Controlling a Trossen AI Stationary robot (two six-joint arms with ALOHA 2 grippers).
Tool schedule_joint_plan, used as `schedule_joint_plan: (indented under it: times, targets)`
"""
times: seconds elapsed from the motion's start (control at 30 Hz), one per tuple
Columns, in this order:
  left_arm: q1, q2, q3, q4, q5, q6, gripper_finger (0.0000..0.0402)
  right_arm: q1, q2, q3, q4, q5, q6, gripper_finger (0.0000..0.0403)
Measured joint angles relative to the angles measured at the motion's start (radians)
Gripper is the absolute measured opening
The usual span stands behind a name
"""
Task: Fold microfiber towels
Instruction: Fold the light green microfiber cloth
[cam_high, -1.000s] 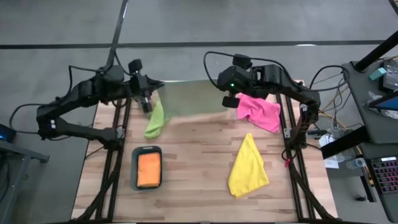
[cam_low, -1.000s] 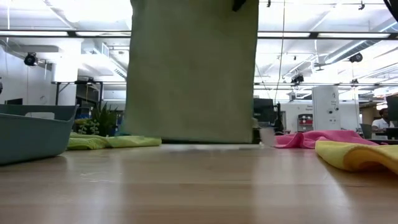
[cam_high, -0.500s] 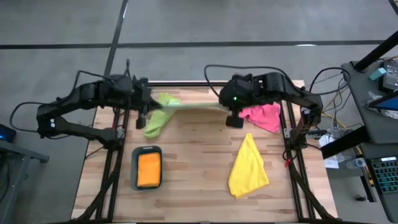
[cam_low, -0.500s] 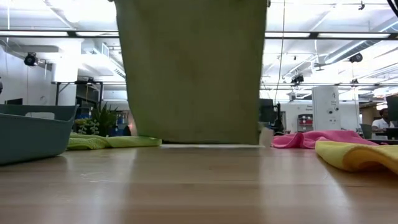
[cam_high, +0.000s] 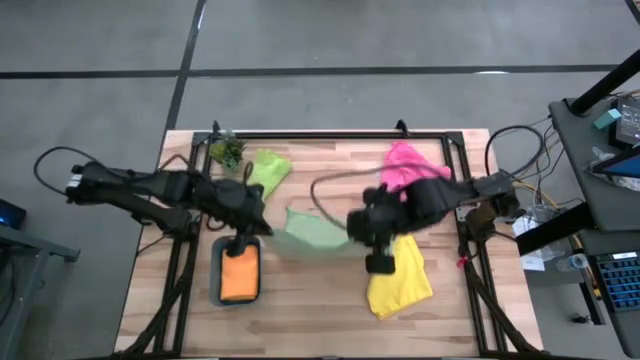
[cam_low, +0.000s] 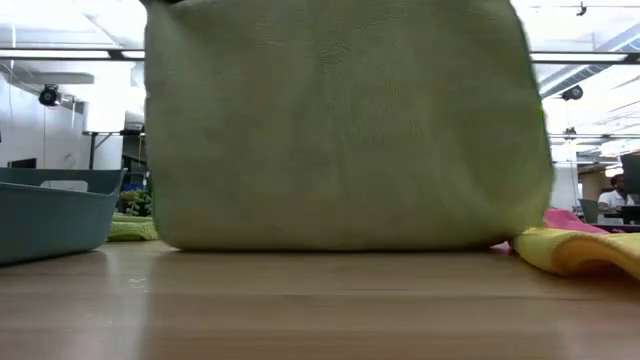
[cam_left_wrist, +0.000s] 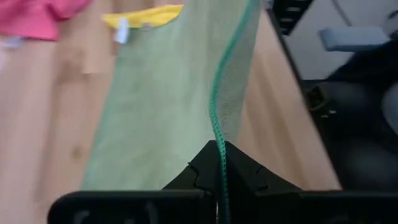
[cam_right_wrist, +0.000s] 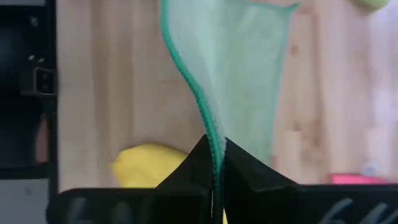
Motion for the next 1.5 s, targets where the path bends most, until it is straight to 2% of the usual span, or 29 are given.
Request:
schedule_joint_plan:
  times: [0.1, 0.4, 0.7, 0.87, 1.03, 1.17, 1.4, 1.5]
  targets:
    - [-0.058, 0.026, -0.022, 0.057, 0.000, -0.026, 0.0000, 0.061, 0.000, -0.085, 0.083, -0.012, 0.041, 0.0009]
    - [-0.184, 0.168, -0.027, 0.144, 0.000, -0.069, 0.0000, 0.182, 0.000, -0.333, 0.417, -0.164, 0.196, 0.0009]
    - [-0.222, 0.333, -0.029, 0.141, 0.013, -0.139, 0.0000, 0.207, 0.000, -0.602, 0.604, -0.243, 0.403, 0.0009]
    - [-0.213, 0.393, -0.028, 0.152, 0.041, -0.142, 0.0000, 0.204, -0.007, -0.707, 0.707, -0.259, 0.424, 0.0009]
    - [-0.197, 0.391, -0.033, 0.217, 0.063, -0.113, 0.0000, 0.174, -0.018, -0.745, 0.725, -0.254, 0.419, 0.0009]
    - [-0.180, 0.391, -0.034, 0.189, 0.060, -0.090, 0.0000, 0.143, -0.019, -0.789, 0.694, -0.181, 0.418, 0.0009]
    - [-0.097, 0.395, -0.034, 0.032, -0.130, -0.072, 0.0000, 0.078, -0.022, -0.827, 0.552, -0.045, 0.397, 0.0009]
    - [-0.052, 0.402, -0.036, 0.043, -0.146, -0.035, 0.0000, 0.046, -0.023, -0.844, 0.543, -0.038, 0.370, 0.0009]
